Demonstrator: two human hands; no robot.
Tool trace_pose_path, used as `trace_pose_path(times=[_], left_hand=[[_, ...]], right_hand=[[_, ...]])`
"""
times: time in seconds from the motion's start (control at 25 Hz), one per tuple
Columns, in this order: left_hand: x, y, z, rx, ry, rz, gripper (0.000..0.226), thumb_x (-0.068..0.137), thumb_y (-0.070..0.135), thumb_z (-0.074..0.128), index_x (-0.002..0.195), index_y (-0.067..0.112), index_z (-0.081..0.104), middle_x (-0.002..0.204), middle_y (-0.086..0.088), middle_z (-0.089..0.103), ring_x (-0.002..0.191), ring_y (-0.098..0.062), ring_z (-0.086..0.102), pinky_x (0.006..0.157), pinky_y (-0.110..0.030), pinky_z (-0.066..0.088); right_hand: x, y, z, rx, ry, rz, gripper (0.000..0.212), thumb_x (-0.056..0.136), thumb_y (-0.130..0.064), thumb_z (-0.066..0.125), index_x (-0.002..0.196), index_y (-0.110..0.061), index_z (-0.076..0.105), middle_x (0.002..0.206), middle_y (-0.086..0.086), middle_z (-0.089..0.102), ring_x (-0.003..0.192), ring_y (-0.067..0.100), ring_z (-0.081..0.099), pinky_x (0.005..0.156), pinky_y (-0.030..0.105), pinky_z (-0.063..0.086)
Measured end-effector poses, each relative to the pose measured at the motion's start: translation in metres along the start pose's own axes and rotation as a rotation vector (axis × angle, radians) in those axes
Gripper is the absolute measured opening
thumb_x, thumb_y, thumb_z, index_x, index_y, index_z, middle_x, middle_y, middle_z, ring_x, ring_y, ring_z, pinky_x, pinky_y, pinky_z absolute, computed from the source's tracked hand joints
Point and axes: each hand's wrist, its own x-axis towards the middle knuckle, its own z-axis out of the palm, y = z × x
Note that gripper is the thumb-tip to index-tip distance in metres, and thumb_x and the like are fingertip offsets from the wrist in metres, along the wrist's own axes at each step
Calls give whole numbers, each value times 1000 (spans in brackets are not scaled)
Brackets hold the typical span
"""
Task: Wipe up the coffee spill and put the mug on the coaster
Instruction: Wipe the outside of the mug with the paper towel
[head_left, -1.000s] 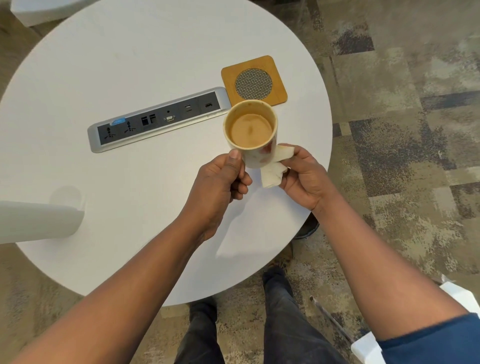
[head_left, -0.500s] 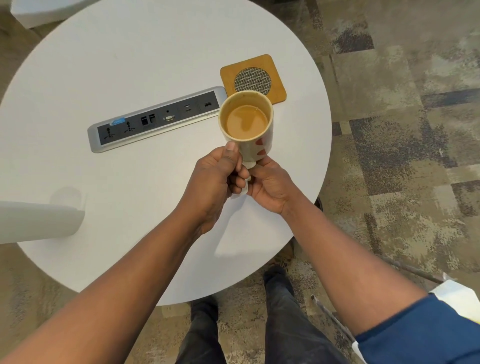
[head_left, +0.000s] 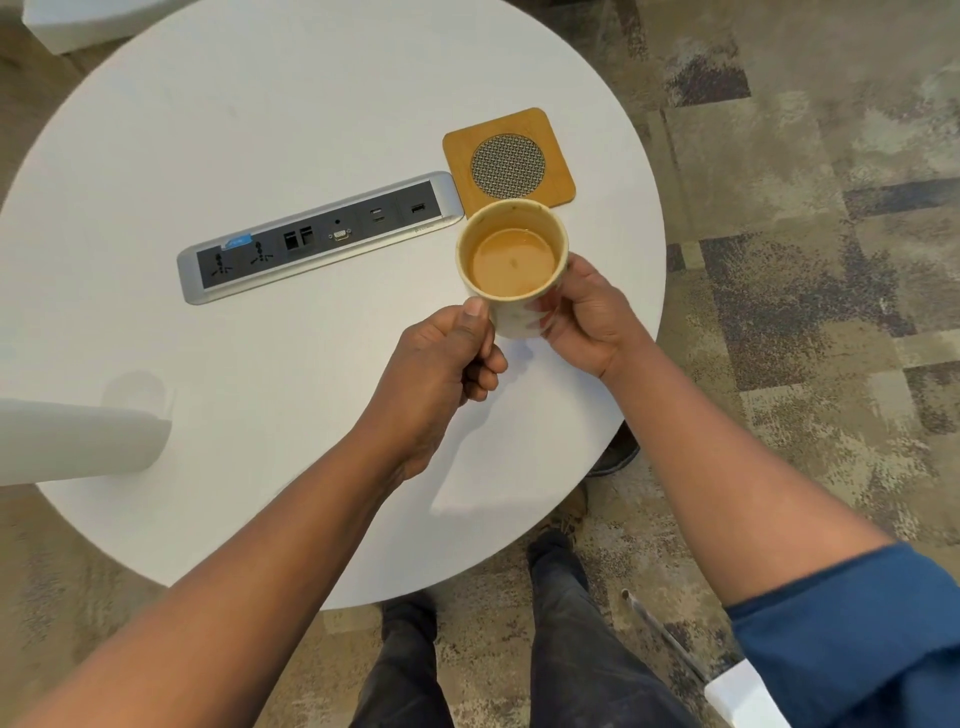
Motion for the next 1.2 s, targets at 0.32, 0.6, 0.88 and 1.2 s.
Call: trace_pose_path(times=[0.32, 0.6, 0.88, 1.2], left_hand=[[16, -1, 4, -16, 18, 30, 42, 107, 39, 43, 73, 18, 55, 73, -4, 63, 65, -17, 51, 66, -31, 44], [33, -10, 14, 3, -3, 5, 42, 107, 40, 41, 75, 17, 56, 74, -5, 62, 66, -16, 51, 67, -31, 45], [53, -36, 32, 17, -7, -31, 41, 108, 39, 40, 79, 15, 57, 77, -6, 62, 66, -14, 51, 67, -29, 46], [73, -65, 60, -26, 48, -44, 40, 108, 37, 42, 79, 14, 58, 78, -7, 61, 63, -11, 51, 66, -28, 45]], right_hand=[[-69, 19, -8, 46, -57, 68, 19, 87, 0, 54, 98, -11, 64, 90, 11, 68, 76, 21, 67, 59, 35, 57], [-120, 49, -18, -41, -84, 243, 22, 79, 6, 66, 86, -14, 70, 92, 8, 70, 84, 22, 69, 68, 35, 59], [-127, 50, -45, 15, 165, 83, 17, 81, -1, 66, 96, -9, 65, 105, 9, 72, 99, 26, 68, 82, 42, 58], [-124, 41, -63, 41, 288, -52, 20, 76, -2, 70, 95, -10, 68, 106, 9, 73, 99, 24, 69, 84, 41, 58]])
